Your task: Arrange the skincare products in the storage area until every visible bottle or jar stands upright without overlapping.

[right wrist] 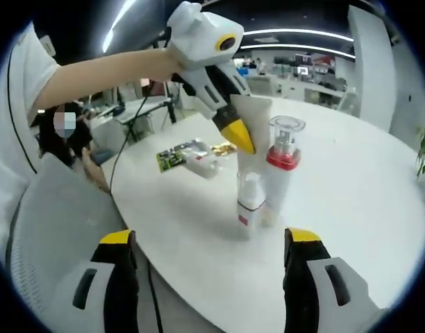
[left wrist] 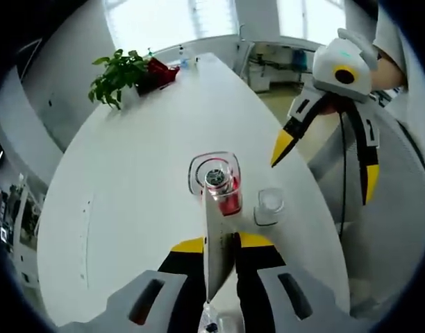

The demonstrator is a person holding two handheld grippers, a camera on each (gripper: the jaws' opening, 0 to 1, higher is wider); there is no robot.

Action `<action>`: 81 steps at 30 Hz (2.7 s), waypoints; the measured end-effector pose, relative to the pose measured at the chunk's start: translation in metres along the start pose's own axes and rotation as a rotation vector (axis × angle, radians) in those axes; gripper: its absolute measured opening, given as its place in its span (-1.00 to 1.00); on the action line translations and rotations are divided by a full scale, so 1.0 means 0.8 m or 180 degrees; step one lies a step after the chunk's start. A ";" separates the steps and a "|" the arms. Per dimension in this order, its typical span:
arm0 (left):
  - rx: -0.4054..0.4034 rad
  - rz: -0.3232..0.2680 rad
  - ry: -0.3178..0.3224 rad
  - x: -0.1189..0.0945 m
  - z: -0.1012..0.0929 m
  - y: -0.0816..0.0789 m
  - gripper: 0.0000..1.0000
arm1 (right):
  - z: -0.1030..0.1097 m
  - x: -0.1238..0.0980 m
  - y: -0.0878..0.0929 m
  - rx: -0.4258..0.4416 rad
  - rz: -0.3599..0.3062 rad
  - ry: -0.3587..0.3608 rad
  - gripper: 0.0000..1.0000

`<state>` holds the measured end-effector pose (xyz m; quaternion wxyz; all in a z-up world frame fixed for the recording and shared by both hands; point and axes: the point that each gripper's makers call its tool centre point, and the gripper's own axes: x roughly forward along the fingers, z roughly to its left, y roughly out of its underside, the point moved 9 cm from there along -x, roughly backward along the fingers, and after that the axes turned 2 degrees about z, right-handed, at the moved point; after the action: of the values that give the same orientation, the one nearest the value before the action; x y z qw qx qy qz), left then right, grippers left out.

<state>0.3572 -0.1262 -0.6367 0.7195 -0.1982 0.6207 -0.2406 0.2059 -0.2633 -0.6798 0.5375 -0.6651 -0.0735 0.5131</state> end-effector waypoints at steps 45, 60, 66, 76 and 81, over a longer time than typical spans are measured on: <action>-0.1344 -0.0341 -0.0593 -0.073 -0.066 0.084 0.31 | -0.003 -0.004 -0.002 0.0110 -0.0095 0.0008 0.71; -0.2285 -0.0666 -0.0951 -0.103 -0.148 0.132 0.75 | -0.007 -0.006 0.003 0.0085 0.0006 0.0135 0.69; -0.2554 -0.0730 -0.1081 -0.112 -0.182 0.151 0.87 | -0.003 -0.004 0.003 -0.0002 0.0087 0.0140 0.69; -0.3037 -0.0778 -0.1141 -0.114 -0.249 0.179 0.98 | -0.007 -0.003 0.007 -0.0064 0.0190 0.0196 0.68; -0.3134 -0.0685 -0.1213 -0.111 -0.256 0.188 0.98 | -0.004 -0.001 0.008 -0.0065 0.0223 0.0175 0.68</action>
<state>0.1596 0.0507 -0.6843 0.6126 -0.6147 0.4946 0.0467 0.2050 -0.2686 -0.6847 0.5143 -0.6866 -0.0405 0.5124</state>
